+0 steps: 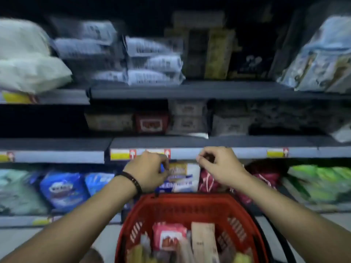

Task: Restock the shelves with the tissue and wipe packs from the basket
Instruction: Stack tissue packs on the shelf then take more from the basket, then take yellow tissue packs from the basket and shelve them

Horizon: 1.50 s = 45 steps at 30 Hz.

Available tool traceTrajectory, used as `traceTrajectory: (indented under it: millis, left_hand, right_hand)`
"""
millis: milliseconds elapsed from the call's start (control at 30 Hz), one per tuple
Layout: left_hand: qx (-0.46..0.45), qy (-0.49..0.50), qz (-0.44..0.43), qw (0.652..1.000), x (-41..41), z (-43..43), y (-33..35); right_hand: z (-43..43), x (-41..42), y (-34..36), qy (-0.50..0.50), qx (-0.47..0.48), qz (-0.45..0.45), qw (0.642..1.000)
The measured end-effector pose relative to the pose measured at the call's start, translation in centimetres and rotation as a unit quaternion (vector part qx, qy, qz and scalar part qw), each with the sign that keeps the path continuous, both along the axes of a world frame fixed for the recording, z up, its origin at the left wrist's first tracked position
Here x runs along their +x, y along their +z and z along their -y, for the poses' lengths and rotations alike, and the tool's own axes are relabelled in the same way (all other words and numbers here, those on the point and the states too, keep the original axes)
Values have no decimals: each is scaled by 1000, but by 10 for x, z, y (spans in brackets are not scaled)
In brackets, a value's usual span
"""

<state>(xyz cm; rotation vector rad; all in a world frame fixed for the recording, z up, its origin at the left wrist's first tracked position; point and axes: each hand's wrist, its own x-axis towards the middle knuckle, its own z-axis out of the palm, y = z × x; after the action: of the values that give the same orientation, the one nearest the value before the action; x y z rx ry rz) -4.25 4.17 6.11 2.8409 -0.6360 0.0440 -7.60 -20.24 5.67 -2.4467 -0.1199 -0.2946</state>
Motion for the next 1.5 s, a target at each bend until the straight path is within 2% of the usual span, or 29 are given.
traceTrajectory:
  millis: [133, 233, 333, 433, 533, 700, 767, 867, 967, 1167, 1233, 1367, 1500]
  left_hand:
    - [26, -11, -122, 992, -30, 5, -109]
    - [122, -46, -193, 973, -37, 5, -163]
    - [166, -62, -249, 952, -35, 2, -180]
    - [243, -57, -301, 920, -36, 0, -194]
    - [294, -57, -354, 886, -47, 4, -202]
    - [344, -67, -369, 861, -61, 6, -229]
    - [368, -67, -353, 857, -72, 11, -235]
    - [388, -84, -322, 859, -87, 23, -233]
    - [362, -97, -345, 860, -89, 27, -233]
    - [217, -57, -380, 898, -85, 30, -242]
    - [202, -50, -379, 902, -77, 28, -238]
    - [131, 38, -369, 919, -56, 18, -228]
    - [61, 133, -370, 917, -38, 2, -210]
  right_hand:
    - [32, -56, -114, -28, -53, -101, 993]
    - [37, -72, -145, 5, -132, -226, 965]
    - [30, -75, -156, 20, -116, -270, 956]
    - [18, -80, -172, 52, -174, -336, 924]
    - [-6, -83, -191, 74, -185, -401, 894]
    - [-49, -91, -215, 109, -221, -447, 860]
    - [-60, -96, -225, 90, -219, -467, 852]
    - [-70, -102, -240, 23, -184, -472, 862]
    - [-69, -105, -248, -13, -147, -468, 871]
    - [-61, -96, -252, -52, -118, -448, 885]
    - [-54, -87, -243, -51, -107, -451, 885]
    - [-31, -63, -218, -44, -92, -471, 876]
    - [-9, -54, -203, -63, -57, -478, 874]
